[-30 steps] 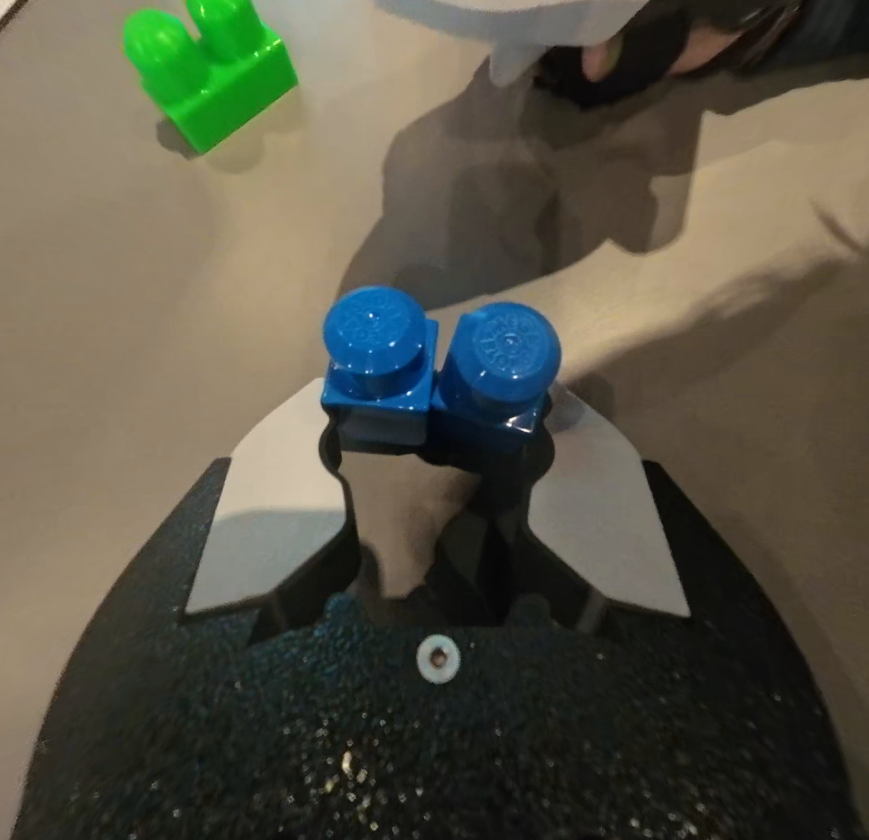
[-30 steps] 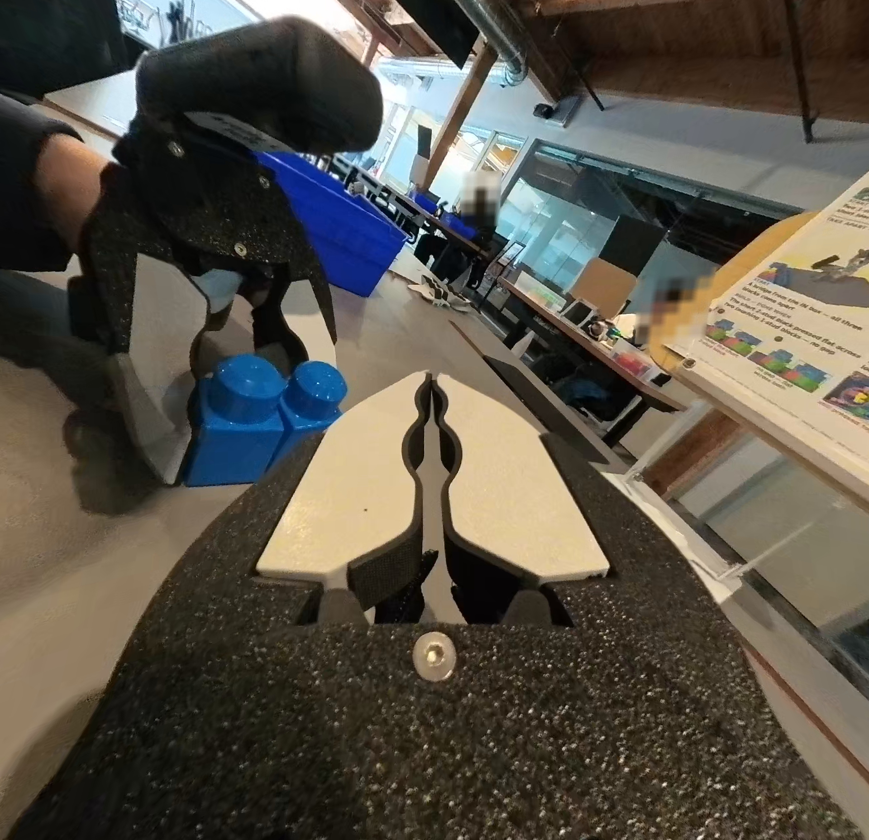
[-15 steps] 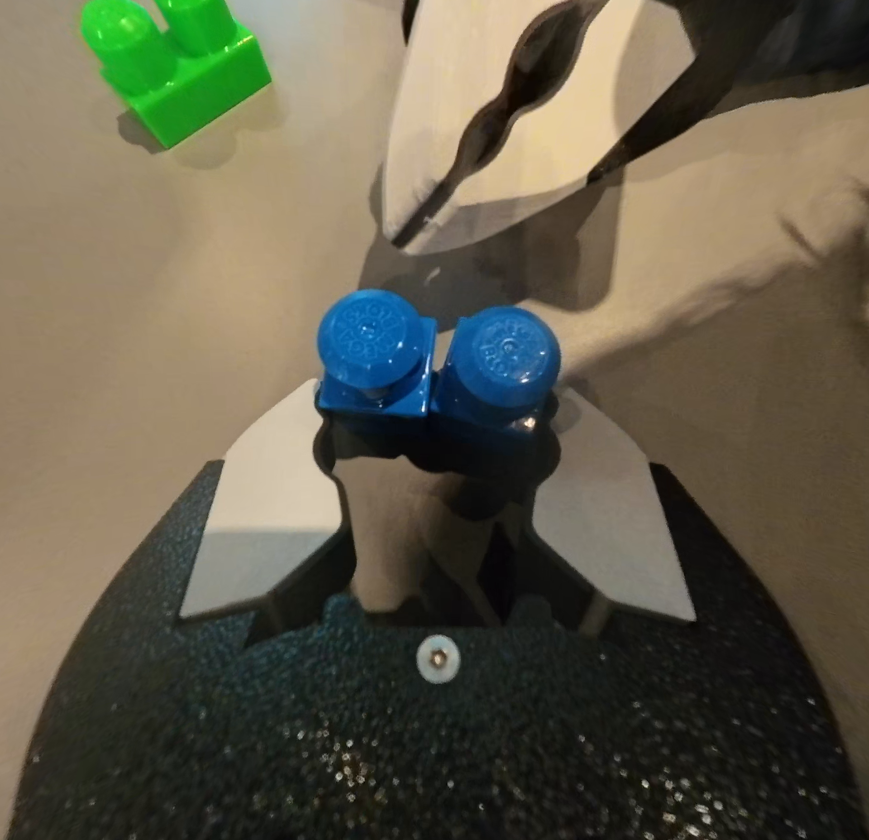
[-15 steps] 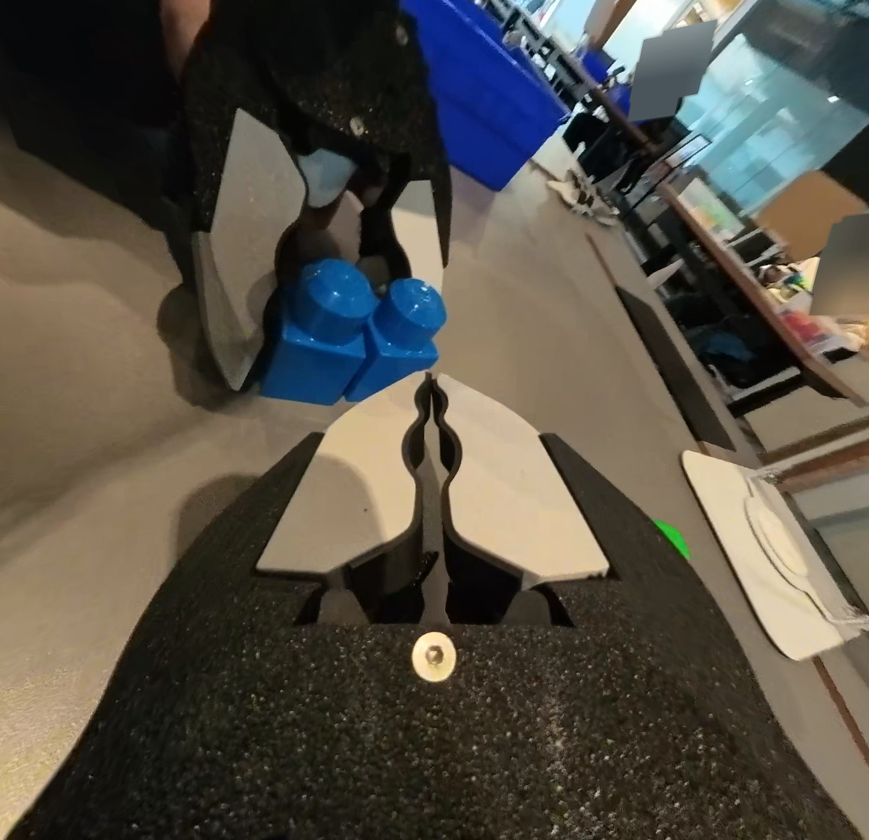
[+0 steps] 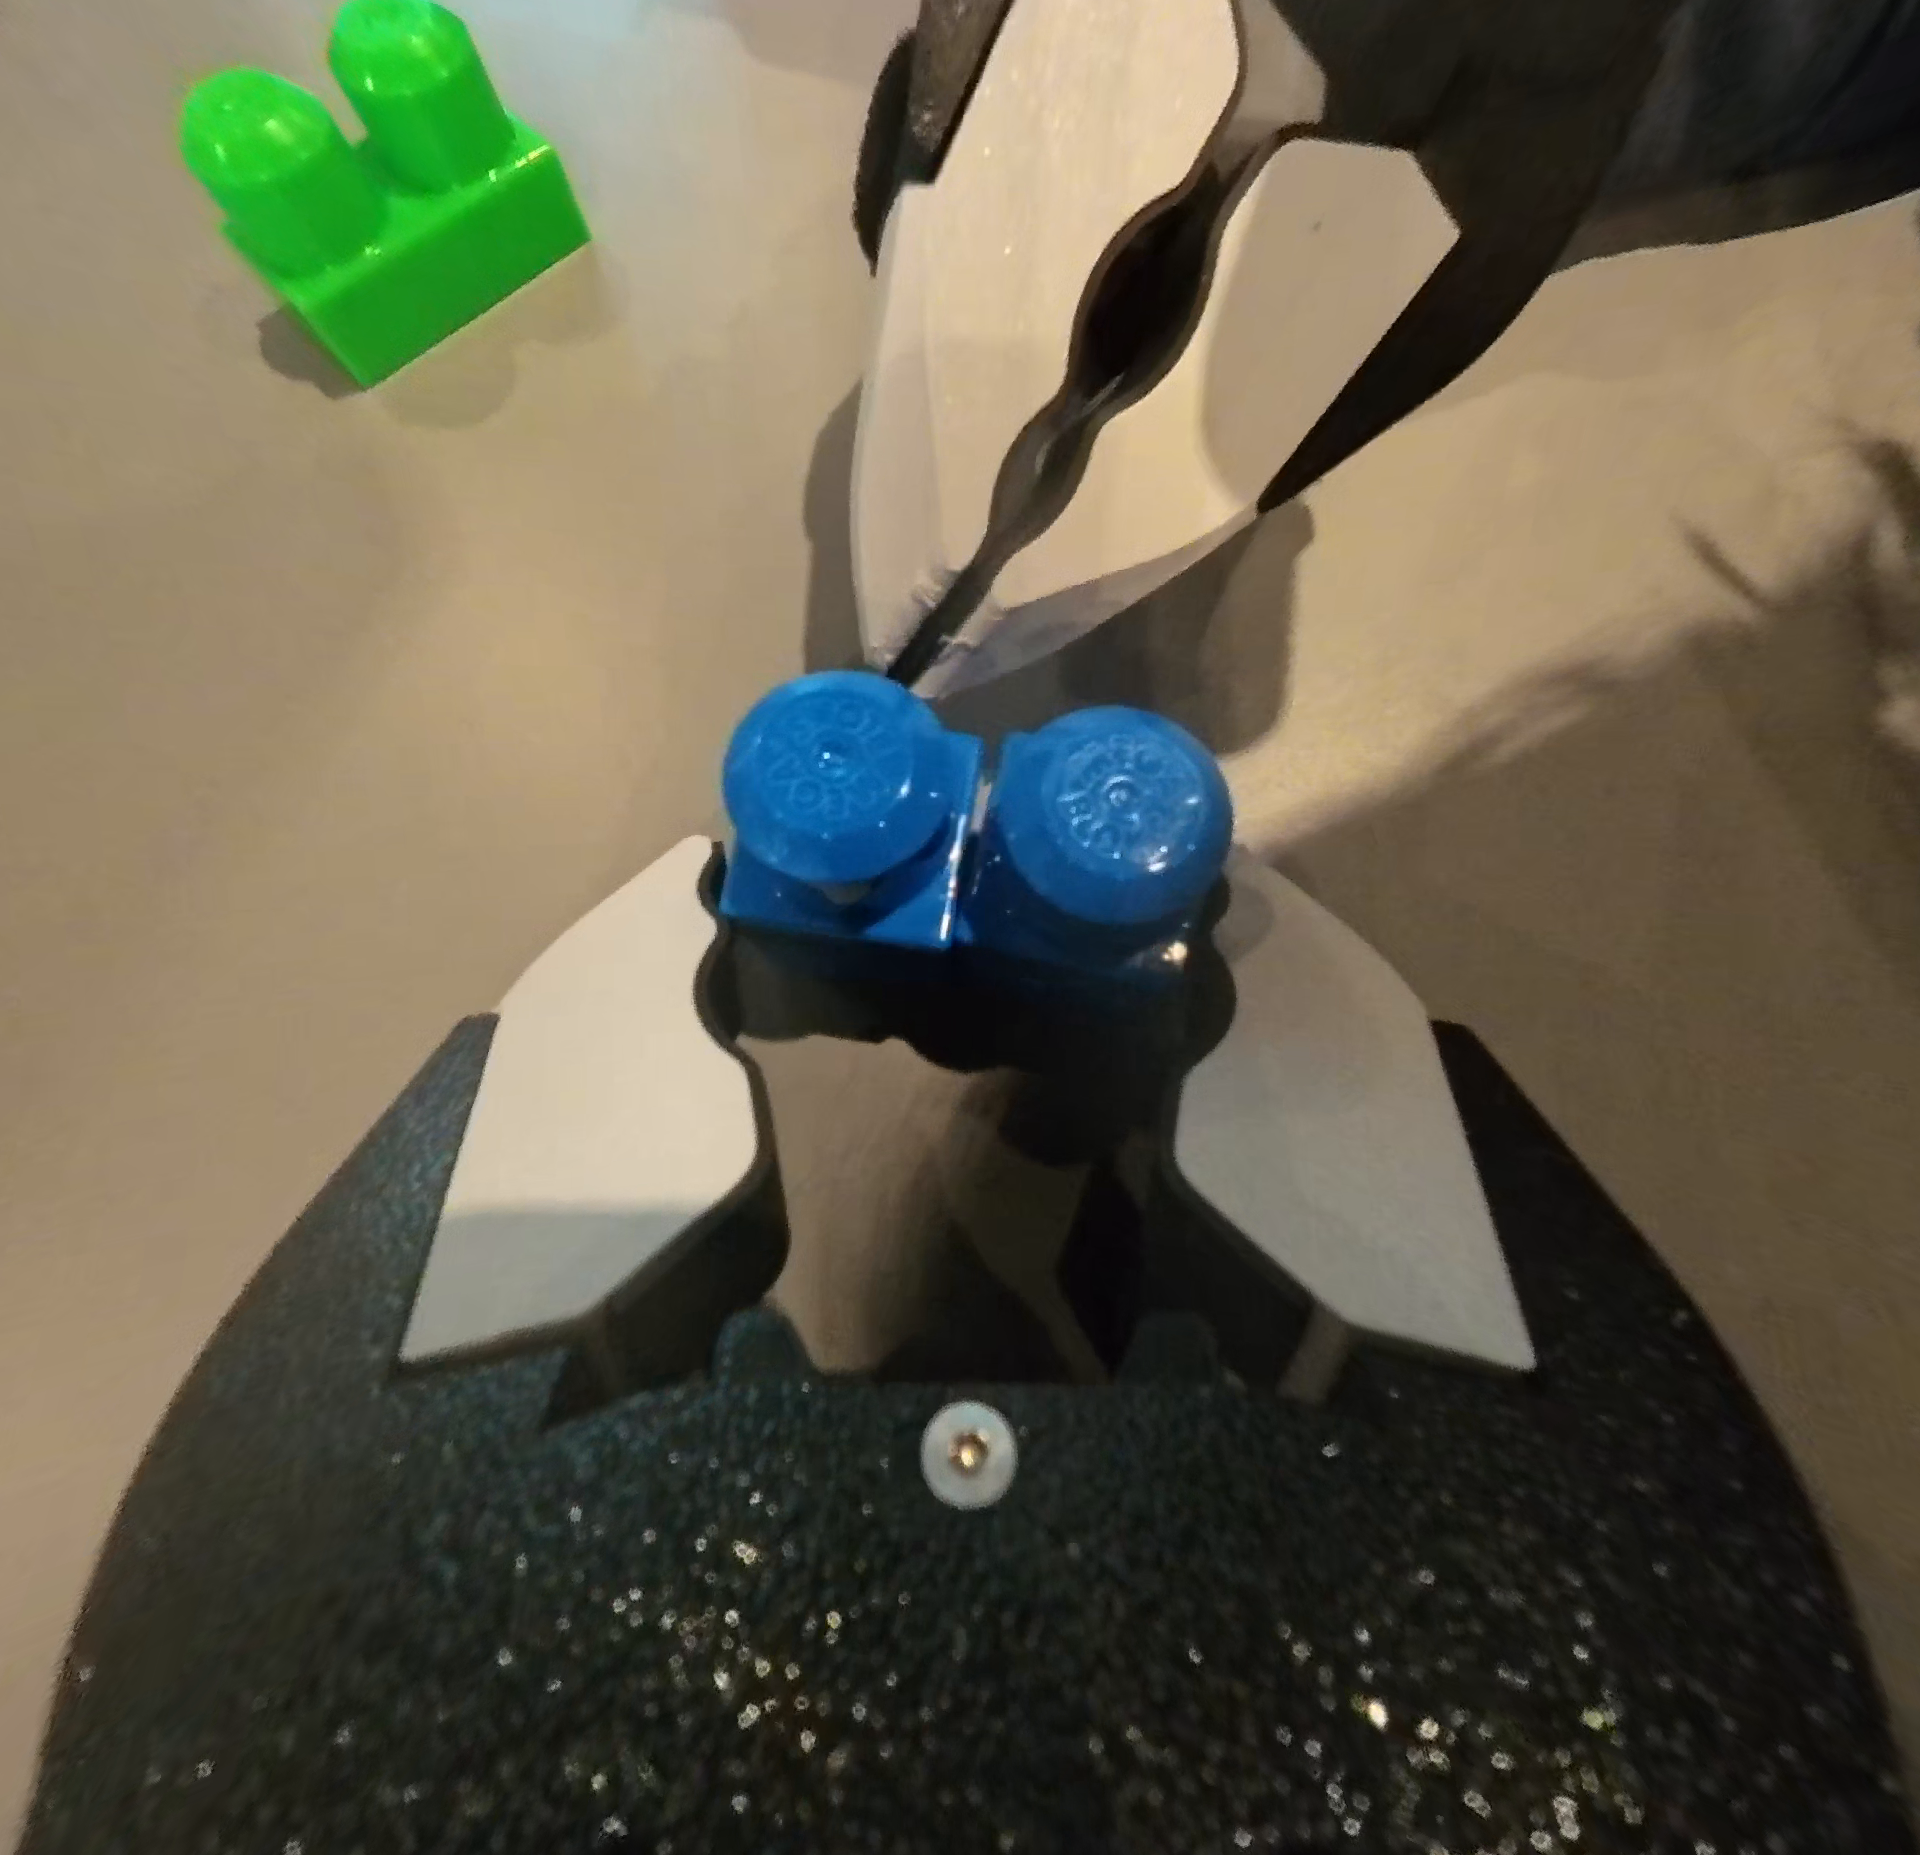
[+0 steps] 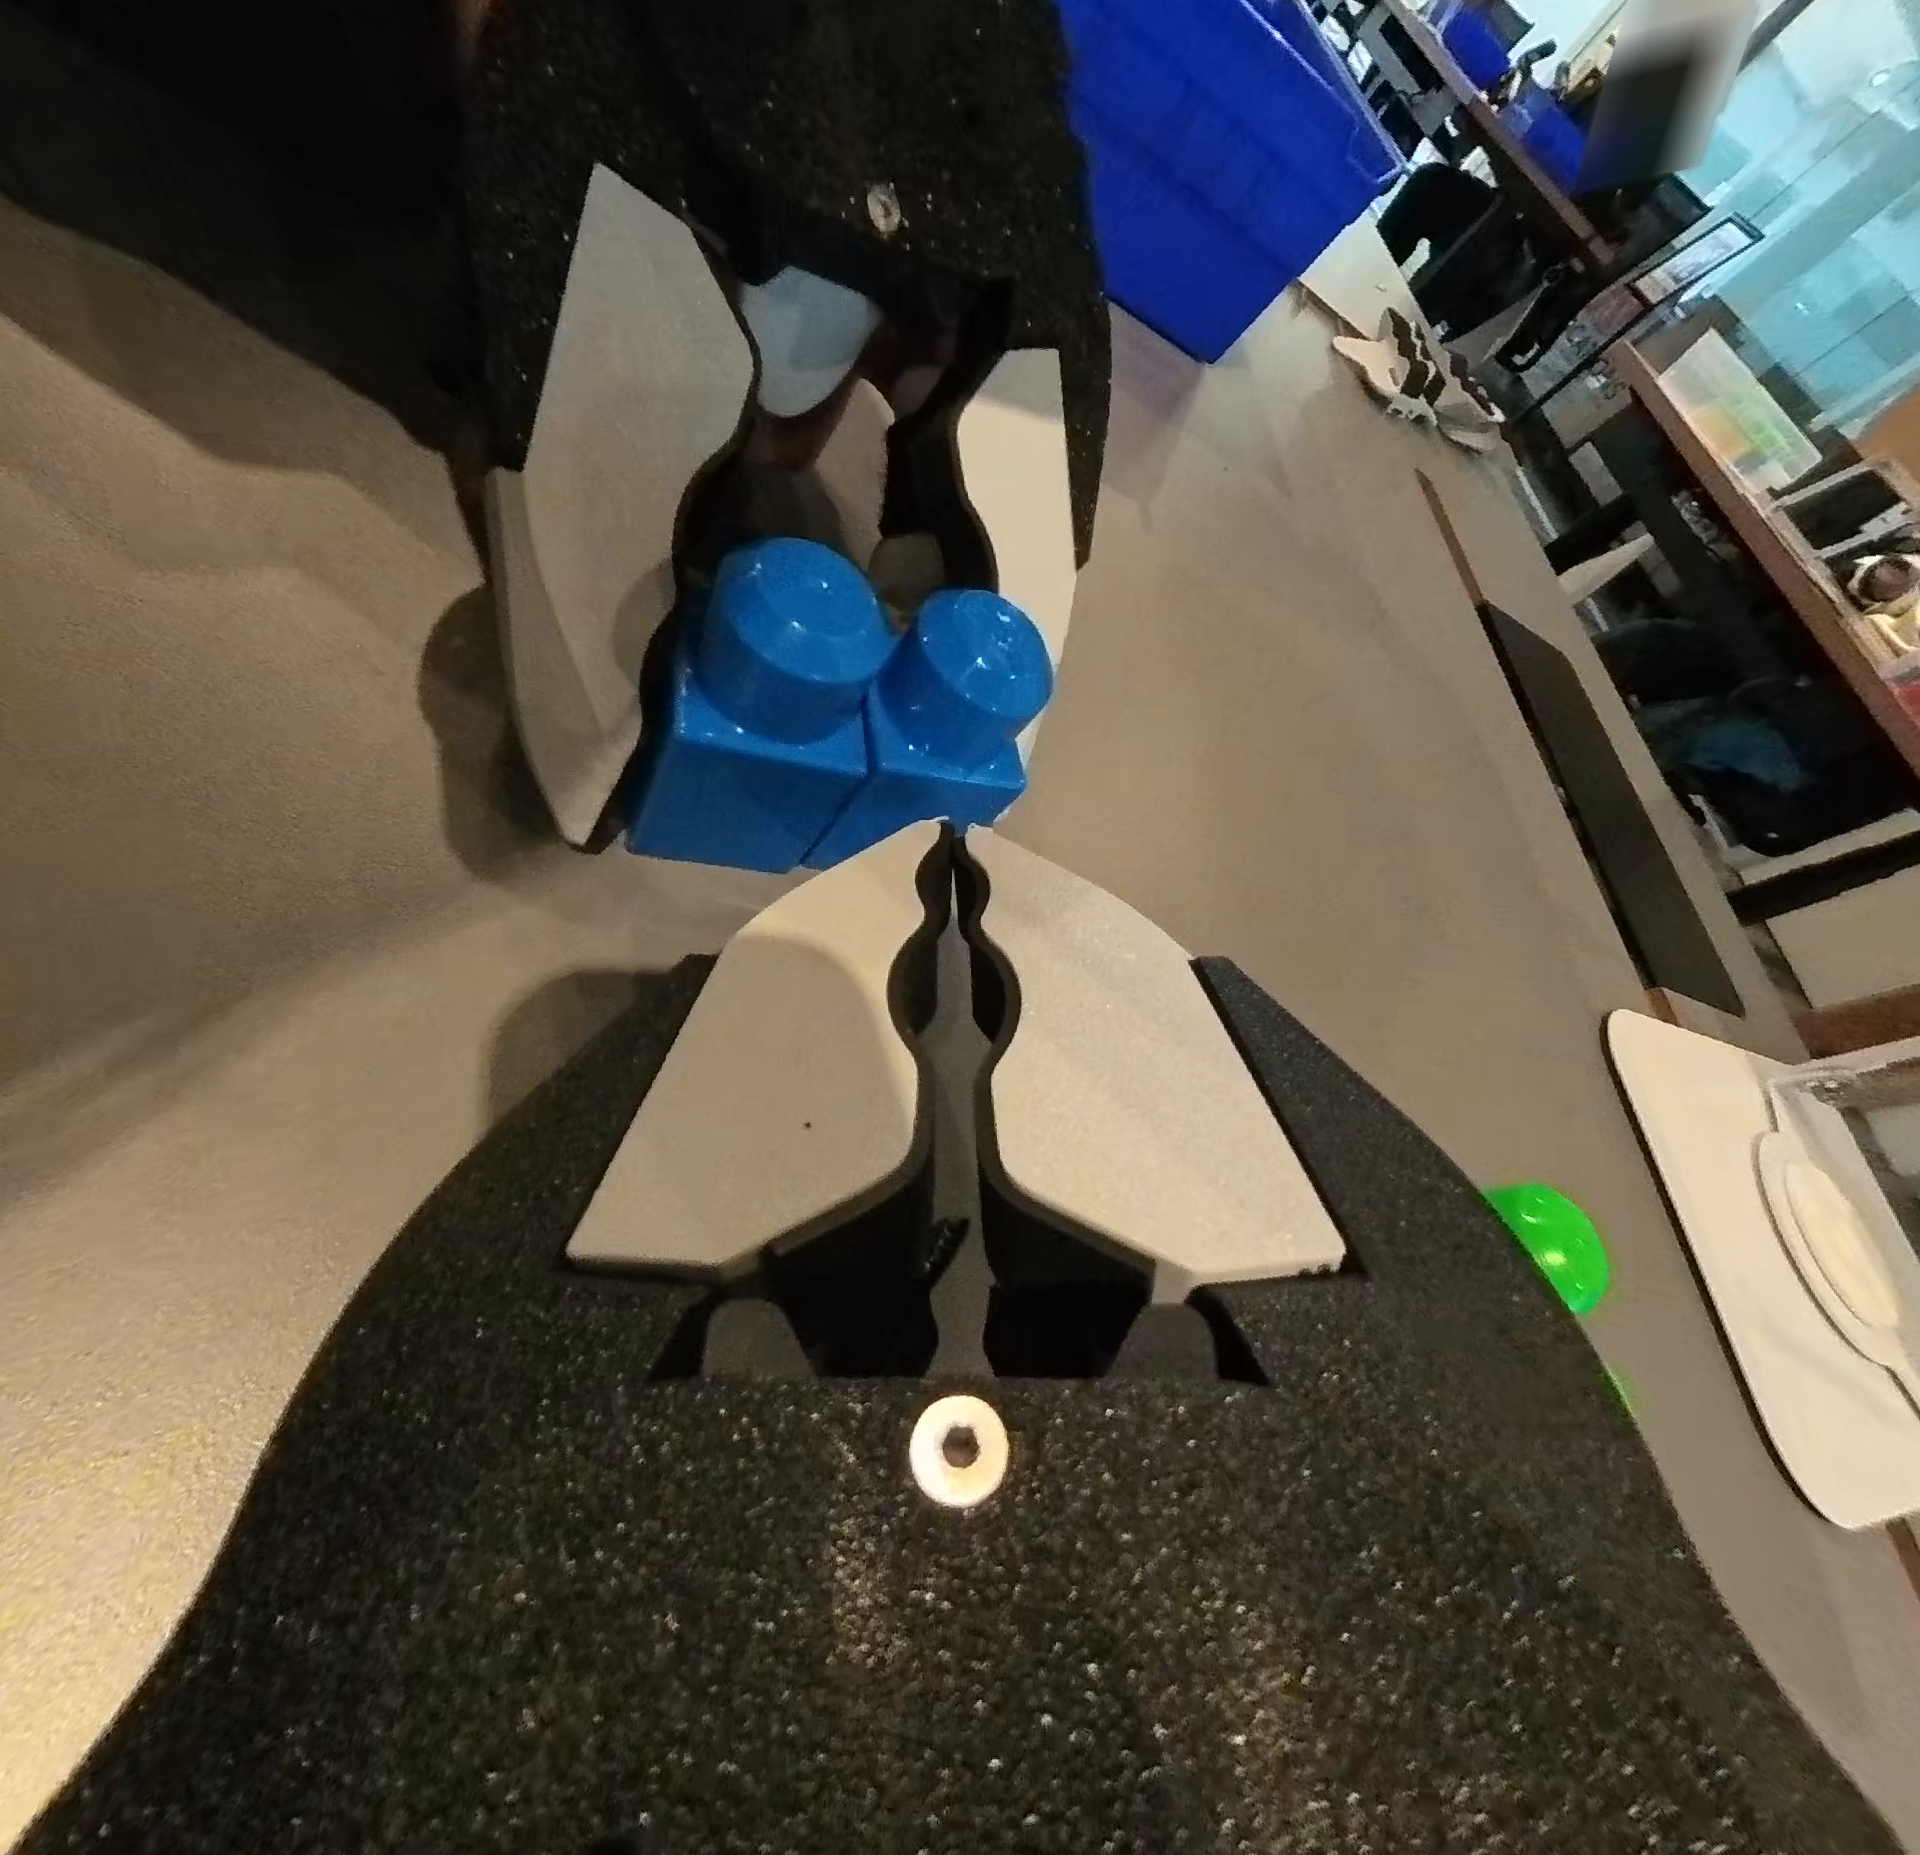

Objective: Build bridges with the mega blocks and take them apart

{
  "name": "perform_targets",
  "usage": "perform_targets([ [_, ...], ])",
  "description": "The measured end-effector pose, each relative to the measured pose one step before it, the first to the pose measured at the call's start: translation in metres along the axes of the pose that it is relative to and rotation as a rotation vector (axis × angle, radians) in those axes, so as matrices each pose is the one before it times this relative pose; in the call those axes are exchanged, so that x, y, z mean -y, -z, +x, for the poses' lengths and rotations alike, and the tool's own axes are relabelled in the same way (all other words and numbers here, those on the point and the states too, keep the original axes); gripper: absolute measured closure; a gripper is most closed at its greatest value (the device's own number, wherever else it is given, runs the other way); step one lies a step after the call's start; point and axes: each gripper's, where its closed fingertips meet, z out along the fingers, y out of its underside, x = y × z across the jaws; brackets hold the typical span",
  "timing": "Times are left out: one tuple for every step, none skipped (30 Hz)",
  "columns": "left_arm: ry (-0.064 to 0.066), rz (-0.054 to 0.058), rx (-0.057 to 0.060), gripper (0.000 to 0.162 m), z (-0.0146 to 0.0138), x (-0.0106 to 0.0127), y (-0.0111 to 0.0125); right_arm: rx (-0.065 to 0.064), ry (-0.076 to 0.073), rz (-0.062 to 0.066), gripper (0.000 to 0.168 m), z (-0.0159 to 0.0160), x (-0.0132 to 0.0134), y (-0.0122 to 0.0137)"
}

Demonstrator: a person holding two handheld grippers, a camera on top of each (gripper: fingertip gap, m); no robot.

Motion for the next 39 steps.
perform_targets([
  [-0.001,-0.0011,0.001,0.078,-0.00009,0.00001,-0.00025,0.0015,0.0011,-0.0009,0.168,-0.00031,-0.00007,-0.00002],
  [-0.0012,-0.0017,0.0018,0.078,-0.0002,-0.00007,-0.00021,0.0029,0.0008,-0.0007,0.168,-0.0004,-0.00009,-0.0001],
  [-0.0022,-0.0014,0.0019,0.078,-0.00007,0.0,-0.00026,0.0013,0.0004,-0.0012,0.168,-0.00023,-0.00015,-0.00007],
  [-0.0026,-0.001,0.0004,0.078,0.00003,0.0001,-0.00035,0.0031,0.0013,-0.0019,0.168,-0.00043,-0.00022,-0.00026],
  [-0.0025,-0.0002,-0.001,0.078,0.00021,0.0002,-0.00023,0.0033,0.0018,-0.0029,0.168,-0.00062,-0.00031,-0.00027],
  [-0.002,0.0004,-0.0015,0.078,0.00023,0.00023,-0.00023,0.0023,0.0019,-0.0032,0.168,-0.0004,-0.0004,-0.00023],
  [-0.0014,0.0,-0.0022,0.078,0.00036,0.00018,-0.0002,0.0017,0.001,-0.0035,0.168,-0.00029,-0.00041,-0.00038],
  [-0.0011,-0.0001,-0.0023,0.078,0.00025,0.00017,-0.0002,0.0035,0.0007,-0.0031,0.168,-0.00043,-0.00034,-0.00035],
  [-0.0007,0.0,-0.0013,0.078,0.00021,0.00013,-0.00015,0.0012,0.0003,-0.0004,0.168,-0.00017,-0.00002,-0.00021],
  [-0.0004,0.0002,-0.0003,0.079,0.00004,0.00029,-0.00016,0.001,-0.0001,0.0018,0.168,-0.00016,0.00038,-0.00011],
  [-0.0002,0.0001,-0.0002,0.079,0.00004,0.00019,-0.00022,0.0019,-0.0001,0.0011,0.168,-0.00028,0.00028,-0.00006],
  [-0.0002,0.0003,0.0001,0.079,0.00002,0.00031,-0.00034,0.0021,0.0007,-0.0004,0.168,-0.00038,0.00001,-0.00015],
  [-0.0003,0.0004,0.0008,0.078,-0.00009,0.00031,-0.00017,0.0001,0.0012,-0.0014,0.168,-0.00008,-0.00018,-0.00021],
  [-0.0006,0.0002,0.0013,0.079,-0.00016,0.0003,-0.00033,-0.0001,0.0011,-0.0012,0.168,-0.00008,-0.00001,-0.00021],
  [0.0004,0.0001,0.0009,0.078,-0.00022,0.00011,-0.00013,-0.0002,0.0006,-0.0013,0.168,-0.00008,-0.00016,-0.00022],
  [0.0018,0.0002,-0.0008,0.078,-0.00004,0.00005,-0.00004,0.0002,-0.0001,-0.0003,0.168,0.00001,-0.00002,-0.00007],
  [0.0018,0.0006,-0.0013,0.078,-0.00007,0.00013,0.00005,0.0001,-0.0006,-0.0008,0.168,0.00004,-0.00006,-0.00012],
  [0.0011,0.0012,-0.001,0.078,-0.00009,0.00015,0.00006,0.0002,-0.0006,-0.001,0.168,0.00009,-0.00021,-0.00021],
  [0.0011,0.0019,-0.0012,0.079,0.00008,0.00024,0.00003,0.0007,0.0001,-0.0001,0.168,-0.00012,0.00007,-0.00011],
  [0.0019,0.0019,-0.0015,0.078,-0.00012,0.00024,0.00017,0.0,0.0003,0.0,0.168,0.00004,0.0001,-0.0002],
  [0.0026,0.0014,-0.002,0.078,0.00007,0.00014,0.0001,-0.0003,0.0011,-0.0008,0.168,-0.00004,-0.00008,-0.00025],
  [0.0027,0.0013,-0.0018,0.078,-0.00016,0.00026,0.0001,0.0002,0.001,-0.0008,0.168,-0.00004,0.00008,-0.00041],
  [0.0025,0.0012,-0.0012,0.078,-0.0001,0.00017,0.00005,0.0009,0.0008,-0.0003,0.168,-0.00027,0.00019,-0.00038],
  [0.0017,0.0011,-0.0019,0.078,-0.00007,0.00016,0.00006,-0.0005,0.0014,-0.0035,0.168,0.00001,-0.00039,-0.00039],
  [0.0015,0.0003,-0.002,0.078,0.00008,0.00006,-0.00004,-0.0006,0.0006,-0.0025,0.168,-0.00004,-0.00036,-0.00026],
  [0.0018,-0.0009,-0.0015,0.077,-0.00002,-0.00012,-0.00008,-0.0007,0.0006,-0.0015,0.168,0.00003,-0.0001,-0.00016],
  [0.0018,-0.0021,-0.0009,0.077,-0.00009,-0.00026,-0.00017,-0.001,0.0004,-0.0013,0.168,0.00013,-0.00014,-0.00015],
  [0.0018,-0.0028,-0.0001,0.077,-0.00018,-0.00025,-0.00023,-0.001,0.0004,-0.0009,0.168,0.00017,-0.00006,-0.00027],
  [0.0013,-0.0018,0.0003,0.076,-0.00013,-0.00024,-0.00017,-0.0017,0.0005,-0.0013,0.168,0.00015,-0.00013,-0.0003],
  [0.0009,-0.0002,0.0007,0.076,-0.00016,-0.00002,0.0,-0.0022,0.0012,-0.0018,0.168,0.00018,-0.00013,-0.00029],
  [0.0006,-0.0002,0.0023,0.076,-0.00025,-0.00002,0.00001,-0.0019,0.0013,-0.0017,0.168,0.00018,-0.0002,-0.00019],
  [-0.0002,-0.0031,0.0047,0.076,-0.00053,-0.00043,-0.00006,0.0013,0.0026,0.0018,0.168,-0.00041,0.00019,0.00021],
  [-0.002,-0.0061,0.0058,0.075,-0.00062,-0.00127,0.00007,-0.0013,0.0019,0.0044,0.168,-0.00003,0.00056,0.00032],
  [-0.0024,-0.0035,0.0054,0.074,-0.00079,-0.00097,0.00039,0.0,-0.0003,0.0021,0.168,0.00004,0.00017,0.0002],
  [-0.0002,0.0034,0.0026,0.073,-0.00047,0.00002,0.00069,0.0007,-0.0016,-0.0005,0.168,0.00008,-0.00008,-0.00005],
  [0.0009,0.0095,-0.005,0.072,0.00032,0.00088,0.00095,0.0004,-0.0013,-0.001,0.168,0.00006,-0.00009,-0.00003],
  [0.0022,0.0123,-0.0097,0.071,0.00072,0.00133,0.00115,0.0003,-0.0009,-0.0012,0.168,0.00004,-0.0001,-0.00017],
  [0.0039,0.0121,-0.0096,0.07,0.00048,0.00133,0.00119,0.0008,-0.0008,-0.0019,0.168,-0.00001,-0.00033,-0.00014],
  [0.0039,0.0109,-0.011,0.069,0.00041,0.00115,0.00104,0.0008,-0.001,-0.0021,0.168,0.00001,-0.0002,-0.00019],
])
